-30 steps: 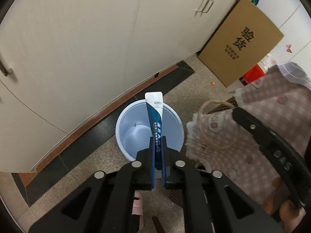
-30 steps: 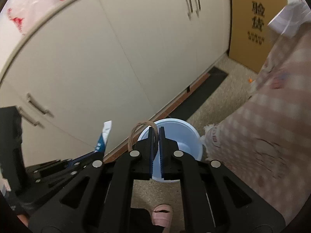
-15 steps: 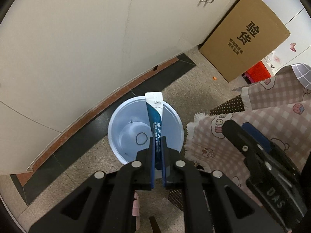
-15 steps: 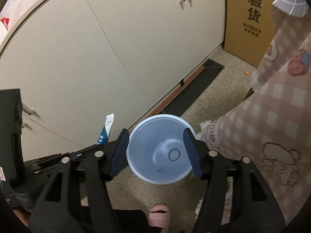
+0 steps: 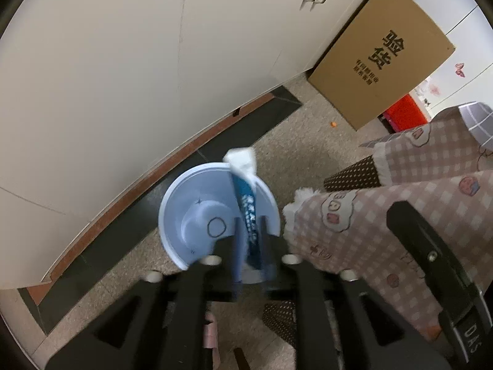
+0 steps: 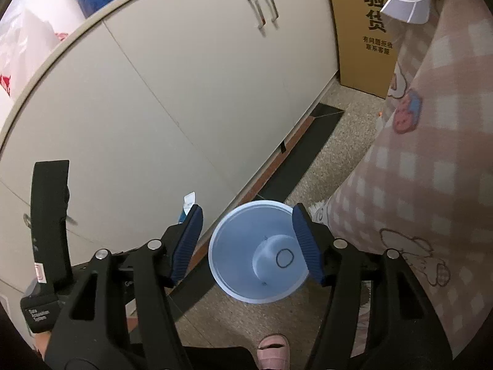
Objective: Collect trash
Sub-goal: 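Swing both tools back over the table toward the wrapper pile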
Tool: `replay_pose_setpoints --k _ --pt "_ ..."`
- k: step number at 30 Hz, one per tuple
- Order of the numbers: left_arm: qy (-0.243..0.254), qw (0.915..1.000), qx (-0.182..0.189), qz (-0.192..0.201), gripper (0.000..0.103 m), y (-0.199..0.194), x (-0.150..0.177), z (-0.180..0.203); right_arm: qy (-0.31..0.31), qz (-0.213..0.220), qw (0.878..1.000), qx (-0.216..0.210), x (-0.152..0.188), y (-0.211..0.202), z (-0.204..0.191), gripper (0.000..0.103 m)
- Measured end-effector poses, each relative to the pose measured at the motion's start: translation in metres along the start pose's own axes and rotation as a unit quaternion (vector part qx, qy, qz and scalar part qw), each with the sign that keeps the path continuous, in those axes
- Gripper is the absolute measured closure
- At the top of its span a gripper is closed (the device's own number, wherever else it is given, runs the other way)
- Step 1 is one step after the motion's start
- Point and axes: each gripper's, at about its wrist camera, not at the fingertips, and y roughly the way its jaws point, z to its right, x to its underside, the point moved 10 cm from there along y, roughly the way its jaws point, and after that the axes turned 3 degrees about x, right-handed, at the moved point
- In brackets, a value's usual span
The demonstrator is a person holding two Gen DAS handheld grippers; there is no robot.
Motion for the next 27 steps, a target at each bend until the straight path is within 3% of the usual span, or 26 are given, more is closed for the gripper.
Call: replay_pose_setpoints --k 1,2,13,20,27 --pt "0.0 1.0 -0.004 0.001 0.041 -0.001 -0.001 0.0 0.002 0.001 1.0 -0.001 -0.001 -0.001 0.001 0.043" --pt "-0.001 0.9998 -0.015 0.01 0.039 -0.004 -0.002 -0.002 0.002 0.001 1.0 -0.001 -0.002 -0.002 0.001 0.043" --pt "-0.029 0.9987 -0.021 0.036 0.039 -0.045 0.008 -0.018 -0.004 0.0 1.0 -0.008 0.003 -0.02 -0.012 0.043" --pt "-0.039 0.9958 -0.018 0.081 0.039 -0.104 0.018 -0.021 -0.02 0.014 0.999 -0.028 0.004 -0.054 -0.038 0.043" --pt "-0.036 0.9891 -0.005 0.143 0.039 -0.178 0.019 -0.006 -0.034 0.056 0.996 -0.052 -0.002 -0.118 -0.062 0.042"
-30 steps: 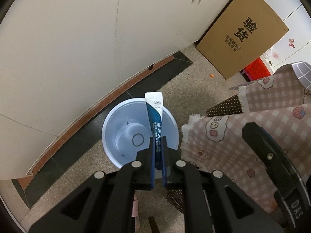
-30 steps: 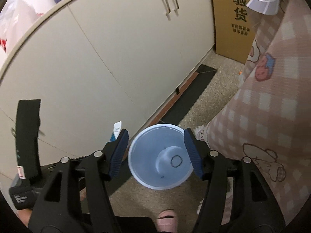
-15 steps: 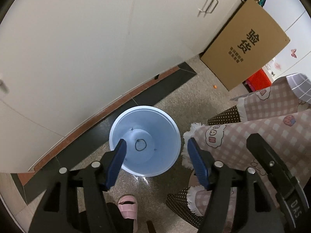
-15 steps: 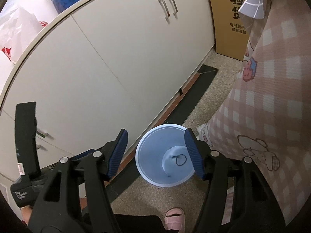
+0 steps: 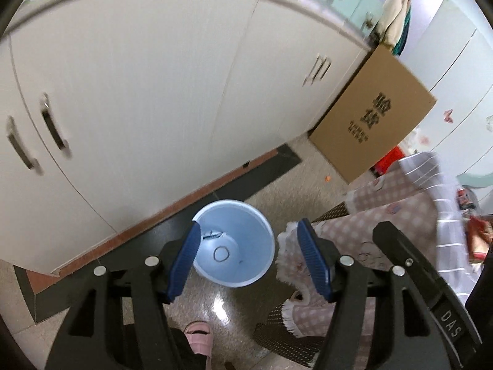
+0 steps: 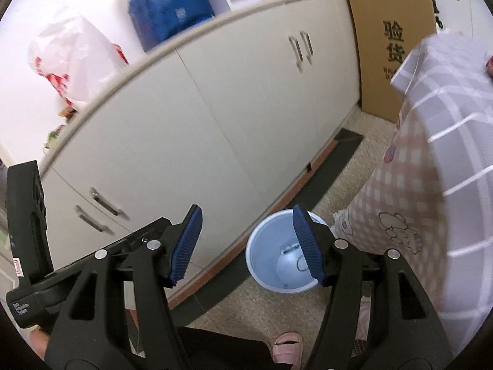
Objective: Collect trash
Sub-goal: 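Swing both tools back over the table toward the wrapper pile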
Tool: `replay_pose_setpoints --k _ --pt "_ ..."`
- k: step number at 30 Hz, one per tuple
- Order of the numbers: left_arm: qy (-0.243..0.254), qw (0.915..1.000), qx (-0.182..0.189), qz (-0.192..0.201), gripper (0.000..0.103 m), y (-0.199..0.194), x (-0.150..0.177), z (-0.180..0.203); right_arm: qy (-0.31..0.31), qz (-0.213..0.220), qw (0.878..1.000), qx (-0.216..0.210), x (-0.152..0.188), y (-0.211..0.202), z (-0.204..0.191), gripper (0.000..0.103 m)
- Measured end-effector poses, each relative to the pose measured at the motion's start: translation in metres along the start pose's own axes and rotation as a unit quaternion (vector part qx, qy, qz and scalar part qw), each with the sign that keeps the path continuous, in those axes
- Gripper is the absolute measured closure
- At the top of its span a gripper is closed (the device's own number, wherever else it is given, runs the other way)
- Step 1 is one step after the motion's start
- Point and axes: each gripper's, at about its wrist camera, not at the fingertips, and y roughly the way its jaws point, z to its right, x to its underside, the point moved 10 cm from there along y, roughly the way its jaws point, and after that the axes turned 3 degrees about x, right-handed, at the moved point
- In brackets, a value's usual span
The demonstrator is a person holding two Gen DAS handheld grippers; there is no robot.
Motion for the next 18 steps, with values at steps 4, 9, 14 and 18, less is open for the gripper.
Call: replay_pose_setpoints --k 4,9,14,18 --pt "0.015 0.9992 0.016 0.035 0.039 -0.04 -0.011 0.023 -0.005 0.029 0.999 -0.012 -0.011 -0.04 -0.011 0.041" --pt "0.041 0.9963 0.043 0.063 0.039 -0.074 -0.017 0.069 -0.005 0.063 0.998 -0.018 -0.024 -0.092 -0.006 0.04" --pt "0.083 0.9911 0.078 0.069 0.038 -0.093 -0.007 0.133 0.007 0.099 0.995 -0.017 -0.038 -0.148 0.021 0.04" --pt "0.13 0.9836 0.106 0.066 0.038 -0.101 0.006 0.197 0.024 0.123 0.992 -0.005 -0.049 -0.188 0.056 0.04"
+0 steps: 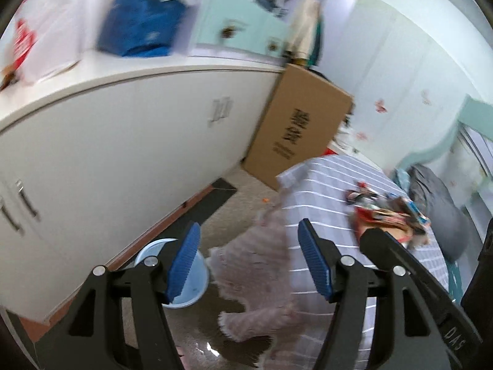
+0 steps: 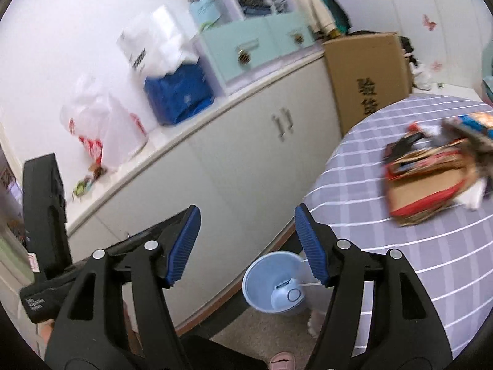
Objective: Collect trash
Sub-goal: 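Swing both tools back over the table toward the wrapper pile, then grasp the blue snack bag with left tool while right tool grasps beige cloth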
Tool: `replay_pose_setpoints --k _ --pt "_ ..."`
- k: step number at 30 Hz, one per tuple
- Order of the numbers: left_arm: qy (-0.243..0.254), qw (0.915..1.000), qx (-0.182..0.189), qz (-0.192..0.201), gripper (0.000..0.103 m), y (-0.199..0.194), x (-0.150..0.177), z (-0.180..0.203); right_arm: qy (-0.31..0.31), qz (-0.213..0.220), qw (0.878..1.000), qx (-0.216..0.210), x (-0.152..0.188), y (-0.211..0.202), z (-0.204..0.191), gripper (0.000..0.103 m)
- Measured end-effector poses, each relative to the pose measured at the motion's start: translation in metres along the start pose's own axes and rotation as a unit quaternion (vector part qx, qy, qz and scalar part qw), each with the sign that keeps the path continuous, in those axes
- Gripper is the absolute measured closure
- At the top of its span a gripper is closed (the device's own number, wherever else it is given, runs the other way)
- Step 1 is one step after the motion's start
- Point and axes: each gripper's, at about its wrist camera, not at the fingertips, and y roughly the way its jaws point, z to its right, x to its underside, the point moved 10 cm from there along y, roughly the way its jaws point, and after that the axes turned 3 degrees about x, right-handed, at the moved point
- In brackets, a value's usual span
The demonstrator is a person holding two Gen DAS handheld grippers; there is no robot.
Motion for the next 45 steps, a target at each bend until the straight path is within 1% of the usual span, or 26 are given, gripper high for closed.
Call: replay_pose_setpoints --k 1,2,4,8,9,10,11,13,15,17,19,22,24,28,30,34,36,37,38,40,41,43,45 --pt "0.009 0.9999 0.006 -0.002 0.038 0.001 -0.001 0.011 0.002 0.005 1.0 0.005 -0.006 -0.008 0.009 0.04" --pt "0.024 0.9994 0.021 -0.01 0.038 0.006 -0.002 0.033 0.003 0.016 1.0 0.013 -0.015 -0.021 0.024 0.04" --pt "0.046 0.998 0.039 -0.016 0.038 0.01 -0.004 0.065 0.006 0.027 0.999 0.031 -0.025 -0.035 0.047 0.04" --pt "0.12 0.9912 0.05 -0.024 0.037 0.03 -0.015 0.137 0.02 0.057 0.993 0.097 -0.052 -0.069 0.118 0.04" --pt "0.136 0.9886 0.056 -0.032 0.037 0.037 -0.015 0.155 0.025 0.062 0.992 0.11 -0.057 -0.076 0.133 0.04" --pt "0.147 0.9865 0.06 -0.039 0.037 0.042 -0.015 0.167 0.029 0.067 0.988 0.133 -0.064 -0.086 0.154 0.04" --pt "0.166 0.9821 0.072 -0.05 0.037 0.051 -0.015 0.189 0.032 0.071 0.986 0.149 -0.067 -0.092 0.171 0.04" --pt "0.193 0.975 0.083 -0.073 0.037 0.069 -0.011 0.221 0.037 0.073 0.982 0.17 -0.071 -0.101 0.195 0.04" --pt "0.206 0.9705 0.089 -0.089 0.037 0.081 -0.008 0.243 0.045 0.069 0.978 0.191 -0.074 -0.108 0.226 0.04" --pt "0.22 0.9645 0.102 -0.105 0.037 0.095 -0.004 0.27 0.055 0.06 0.975 0.208 -0.076 -0.11 0.253 0.04" --pt "0.226 0.961 0.105 -0.12 0.037 0.108 -0.002 0.286 0.066 0.049 0.972 0.219 -0.075 -0.108 0.277 0.04" --pt "0.245 0.9573 0.088 -0.126 0.037 0.128 -0.002 0.306 0.082 0.037 0.969 0.228 -0.067 -0.107 0.308 0.04" --pt "0.252 0.9536 0.087 -0.139 0.037 0.144 0.0 0.319 0.092 0.032 0.968 0.231 -0.064 -0.104 0.321 0.04" --pt "0.238 0.9528 0.077 -0.172 0.037 0.176 0.009 0.32 0.111 0.025 0.967 0.228 -0.055 -0.098 0.341 0.04" --pt "0.236 0.9525 0.075 -0.177 0.037 0.182 0.013 0.321 0.118 0.022 0.968 0.221 -0.05 -0.094 0.343 0.04" --pt "0.245 0.9492 0.076 -0.182 0.037 0.191 0.019 0.326 0.122 0.007 0.972 0.201 -0.043 -0.087 0.346 0.04" --pt "0.243 0.949 0.079 -0.184 0.047 0.193 0.02 0.326 0.118 -0.005 0.975 0.187 -0.041 -0.081 0.343 0.04" --pt "0.241 0.9486 0.08 -0.189 0.064 0.195 0.021 0.325 0.117 -0.008 0.976 0.183 -0.04 -0.079 0.341 0.04" --pt "0.233 0.9488 0.081 -0.197 0.077 0.197 0.023 0.323 0.113 -0.013 0.977 0.18 -0.039 -0.076 0.339 0.04" --pt "0.222 0.9486 0.087 -0.208 0.084 0.2 0.026 0.32 0.108 -0.02 0.978 0.176 -0.038 -0.07 0.336 0.04" --pt "0.221 0.9487 0.088 -0.208 0.093 0.201 0.026 0.319 0.11 -0.023 0.979 0.169 -0.038 -0.067 0.334 0.04" --pt "0.219 0.9492 0.088 -0.208 0.096 0.201 0.028 0.317 0.118 -0.028 0.981 0.153 -0.038 -0.059 0.333 0.04" --pt "0.221 0.9495 0.091 -0.203 0.098 0.199 0.029 0.317 0.125 -0.038 0.979 0.154 -0.036 -0.052 0.337 0.047"
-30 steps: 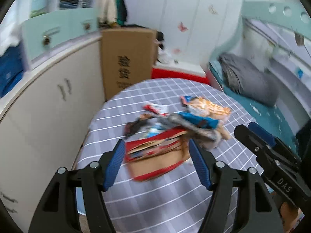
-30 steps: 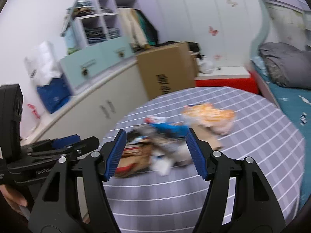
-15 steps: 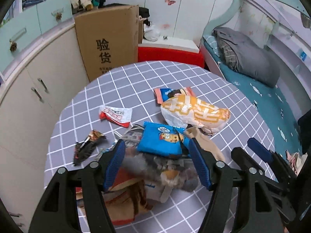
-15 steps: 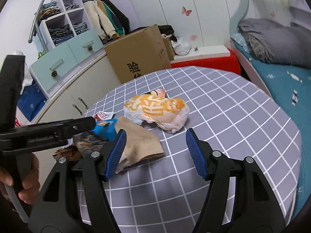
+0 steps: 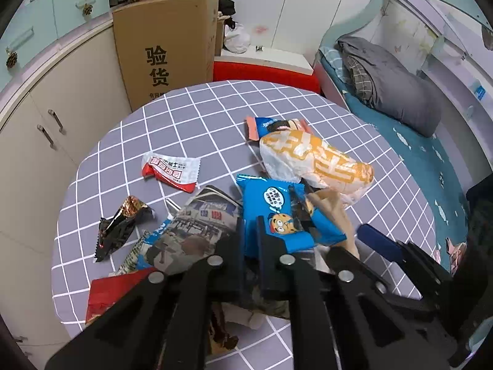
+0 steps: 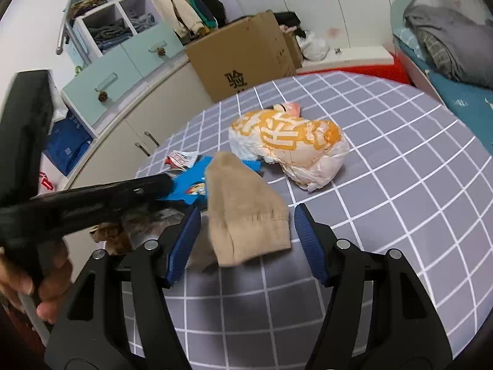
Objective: Collect trash
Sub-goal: 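Grasp the blue snack bag with left tool while right tool grasps beige cloth, then carry both items to the wastebasket and open the left tool to drop the bag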
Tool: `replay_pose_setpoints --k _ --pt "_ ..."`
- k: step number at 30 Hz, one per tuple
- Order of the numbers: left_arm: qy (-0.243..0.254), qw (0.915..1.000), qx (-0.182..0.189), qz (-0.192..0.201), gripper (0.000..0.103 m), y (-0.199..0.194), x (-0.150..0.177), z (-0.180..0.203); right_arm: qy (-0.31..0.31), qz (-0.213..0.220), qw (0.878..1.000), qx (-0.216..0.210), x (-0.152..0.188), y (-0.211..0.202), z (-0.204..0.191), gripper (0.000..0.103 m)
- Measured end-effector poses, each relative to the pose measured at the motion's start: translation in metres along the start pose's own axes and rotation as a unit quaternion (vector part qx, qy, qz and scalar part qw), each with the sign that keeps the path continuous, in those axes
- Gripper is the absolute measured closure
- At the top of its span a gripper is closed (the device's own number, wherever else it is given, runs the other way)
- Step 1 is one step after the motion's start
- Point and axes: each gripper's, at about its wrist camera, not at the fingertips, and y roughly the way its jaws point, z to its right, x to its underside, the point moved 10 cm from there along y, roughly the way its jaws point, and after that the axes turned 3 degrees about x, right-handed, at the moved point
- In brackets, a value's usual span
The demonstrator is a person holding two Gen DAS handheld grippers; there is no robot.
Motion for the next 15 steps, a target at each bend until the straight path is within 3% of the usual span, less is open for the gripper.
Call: replay_pose_setpoints --k 2,5,15 --pt "-0.002 1.0 0.005 0.007 0.1 -0.003 0.0 0.001 0.004 -0.007 1.0 -0.004 0.001 0.005 0.0 0.073" --pt "-0.007 0.9997 0.011 0.023 0.101 -0.01 -0.001 0.0 -0.003 -0.006 1.0 -0.003 0.004 0.002 -0.002 0.09" --pt "-0.022 0.9933 0.049 0.103 0.102 -0.068 -0.007 -0.001 -0.014 0.058 0.998 0.011 -0.008 -0.041 -0.01 0.098"
